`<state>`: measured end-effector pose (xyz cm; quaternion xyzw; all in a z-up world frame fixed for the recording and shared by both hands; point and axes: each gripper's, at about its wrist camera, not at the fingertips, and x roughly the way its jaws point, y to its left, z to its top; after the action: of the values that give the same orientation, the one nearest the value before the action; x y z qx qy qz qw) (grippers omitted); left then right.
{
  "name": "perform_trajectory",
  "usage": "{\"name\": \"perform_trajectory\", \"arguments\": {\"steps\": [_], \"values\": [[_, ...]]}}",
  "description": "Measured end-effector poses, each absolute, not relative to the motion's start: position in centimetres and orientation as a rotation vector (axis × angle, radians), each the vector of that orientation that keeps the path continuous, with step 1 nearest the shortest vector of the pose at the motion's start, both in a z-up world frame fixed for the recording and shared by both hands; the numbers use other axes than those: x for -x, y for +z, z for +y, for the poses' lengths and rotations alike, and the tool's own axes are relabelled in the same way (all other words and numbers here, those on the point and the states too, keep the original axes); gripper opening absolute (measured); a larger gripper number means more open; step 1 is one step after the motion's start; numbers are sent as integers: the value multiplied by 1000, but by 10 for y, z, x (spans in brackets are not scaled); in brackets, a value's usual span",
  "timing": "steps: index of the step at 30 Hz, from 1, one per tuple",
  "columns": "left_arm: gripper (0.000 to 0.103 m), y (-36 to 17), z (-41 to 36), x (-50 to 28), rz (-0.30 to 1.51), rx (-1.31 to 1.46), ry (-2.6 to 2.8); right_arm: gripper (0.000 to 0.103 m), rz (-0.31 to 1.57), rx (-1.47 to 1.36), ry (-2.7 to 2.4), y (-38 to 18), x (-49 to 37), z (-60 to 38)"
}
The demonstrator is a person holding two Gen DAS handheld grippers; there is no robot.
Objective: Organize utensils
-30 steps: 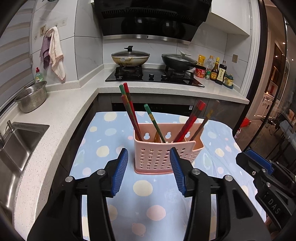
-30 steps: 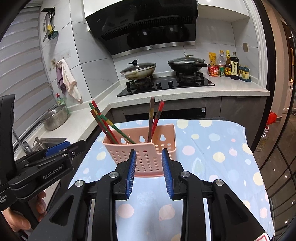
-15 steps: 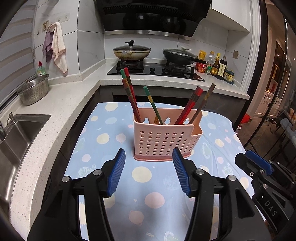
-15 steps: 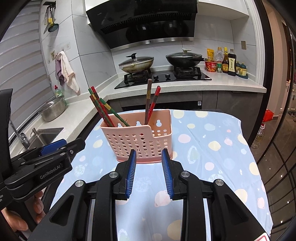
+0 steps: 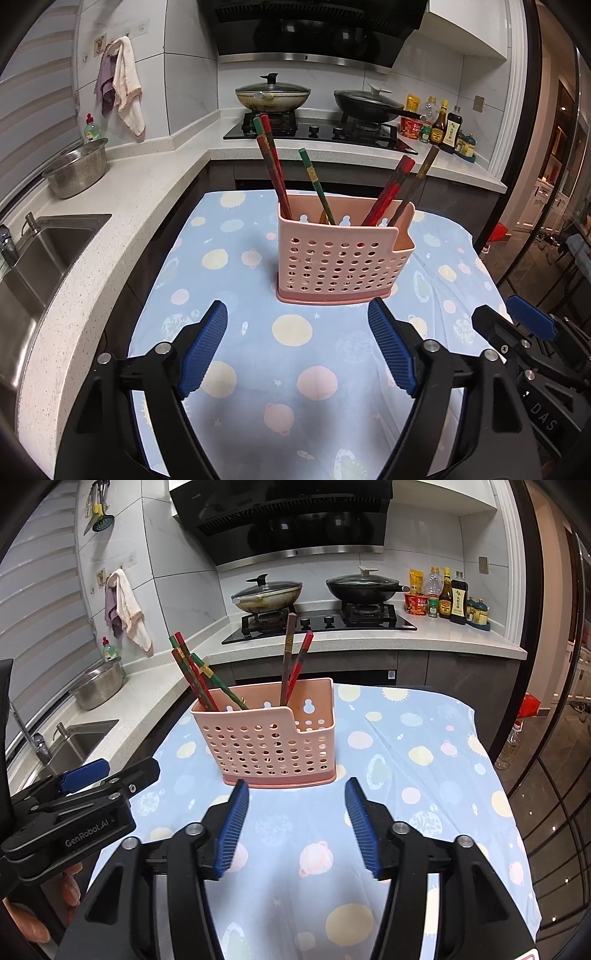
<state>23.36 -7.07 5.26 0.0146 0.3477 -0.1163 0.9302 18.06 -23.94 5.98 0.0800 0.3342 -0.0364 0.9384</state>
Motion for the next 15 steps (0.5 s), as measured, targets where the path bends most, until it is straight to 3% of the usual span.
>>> {"name": "perform_trajectory", "arguments": {"steps": [4,8,11,13,15], "values": [[88,49,-68,-233,715,-31,-219,71,674,-161,-87,56,-177,-241],[91,45,-66,-232,726,-24,-207,84,681,-169,-97,54,-177,-244],[93,44,-66,-232,726,-26,-198,87,675,-170,-100,53,-177,-245],[94,43,-66,-232,728,-27,-195,98,675,-167,-105,52,-176,-246],[94,41,-65,-231,728,-30,-188,96,666,-162,-114,52,-175,-246]]}}
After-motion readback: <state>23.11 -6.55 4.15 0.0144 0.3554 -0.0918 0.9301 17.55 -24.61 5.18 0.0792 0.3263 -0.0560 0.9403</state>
